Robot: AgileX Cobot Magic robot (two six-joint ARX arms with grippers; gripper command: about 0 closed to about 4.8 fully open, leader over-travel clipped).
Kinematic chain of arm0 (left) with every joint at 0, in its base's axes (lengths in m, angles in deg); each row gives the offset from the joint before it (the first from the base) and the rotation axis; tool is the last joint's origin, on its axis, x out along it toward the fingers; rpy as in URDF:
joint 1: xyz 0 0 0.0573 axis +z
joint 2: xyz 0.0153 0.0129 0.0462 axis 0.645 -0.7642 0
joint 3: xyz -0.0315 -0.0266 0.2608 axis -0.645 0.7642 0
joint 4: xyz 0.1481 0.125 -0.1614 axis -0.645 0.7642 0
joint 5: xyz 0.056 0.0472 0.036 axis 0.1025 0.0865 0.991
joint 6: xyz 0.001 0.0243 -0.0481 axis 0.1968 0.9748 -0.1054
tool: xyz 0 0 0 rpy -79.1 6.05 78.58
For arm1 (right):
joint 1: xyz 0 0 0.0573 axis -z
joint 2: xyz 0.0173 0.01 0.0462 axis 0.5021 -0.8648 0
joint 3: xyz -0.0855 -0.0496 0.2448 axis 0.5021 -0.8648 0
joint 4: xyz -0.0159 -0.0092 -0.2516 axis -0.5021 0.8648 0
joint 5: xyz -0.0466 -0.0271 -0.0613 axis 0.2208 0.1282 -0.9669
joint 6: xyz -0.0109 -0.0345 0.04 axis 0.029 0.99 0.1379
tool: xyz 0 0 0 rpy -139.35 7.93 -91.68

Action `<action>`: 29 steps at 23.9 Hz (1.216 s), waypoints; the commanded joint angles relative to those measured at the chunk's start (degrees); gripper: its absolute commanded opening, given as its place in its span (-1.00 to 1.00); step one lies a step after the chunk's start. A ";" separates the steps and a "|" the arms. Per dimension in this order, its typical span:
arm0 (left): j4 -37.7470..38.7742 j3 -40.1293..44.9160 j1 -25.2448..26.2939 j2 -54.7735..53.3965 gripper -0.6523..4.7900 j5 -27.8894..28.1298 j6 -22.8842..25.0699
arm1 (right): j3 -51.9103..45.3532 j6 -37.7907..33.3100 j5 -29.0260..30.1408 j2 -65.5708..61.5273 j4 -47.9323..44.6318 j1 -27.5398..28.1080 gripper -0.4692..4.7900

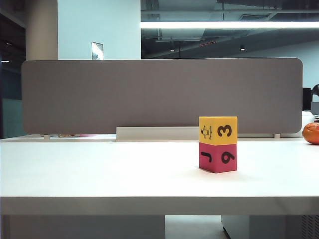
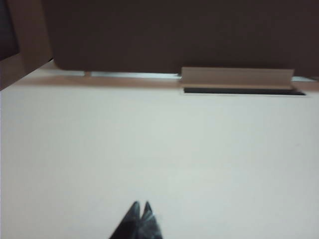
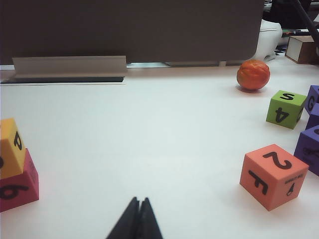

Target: Stack one letter block on top of another letter block.

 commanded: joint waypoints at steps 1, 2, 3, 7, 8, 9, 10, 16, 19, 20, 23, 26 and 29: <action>0.28 -0.17 0.02 0.04 -0.78 0.26 0.31 | -0.15 0.02 -0.20 0.11 -0.55 -0.02 -0.84; 0.42 -0.17 0.02 0.04 -0.78 0.26 0.55 | -0.15 0.02 -0.20 0.13 -0.61 -0.02 -0.84; 0.48 -0.17 0.02 0.04 -0.78 0.31 0.59 | -0.15 0.02 -0.20 0.13 -0.59 -0.02 -0.84; 0.76 -0.17 0.02 0.04 -0.78 0.24 1.79 | -0.15 0.00 -0.20 0.13 -0.61 -0.02 -0.84; 0.72 -0.17 0.00 0.04 -0.78 0.24 1.79 | -0.15 0.00 -0.20 0.13 -0.61 -0.02 -0.84; 0.70 -0.17 0.00 0.04 -0.78 0.24 1.79 | -0.15 0.00 -0.20 0.13 -0.61 -0.02 -0.84; 0.72 -0.17 0.00 0.04 -0.78 0.24 1.75 | -0.15 0.02 -0.20 0.13 -0.61 -0.02 -0.84; 1.09 -0.17 -0.09 0.04 -0.78 0.04 1.11 | -0.15 0.00 -0.17 0.13 -0.61 -0.02 -0.84; 1.09 -0.17 -0.09 0.04 -0.78 0.04 1.11 | -0.15 0.00 -0.20 0.13 -0.61 -0.02 -0.84; 1.09 -0.17 -0.09 0.04 -0.78 0.04 1.11 | -0.15 0.00 -0.20 0.13 -0.61 -0.02 -0.84; 1.09 -0.17 -0.09 0.04 -0.78 0.04 1.11 | -0.15 0.02 -0.17 0.13 -0.61 -0.02 -0.84; 1.09 -0.17 -0.09 0.04 -0.78 0.04 1.11 | -0.15 0.02 -0.20 0.13 -0.61 -0.02 -0.84; 1.09 -0.17 -0.09 0.04 -0.78 0.04 1.11 | -0.15 0.00 -0.20 0.13 -0.61 0.00 -0.84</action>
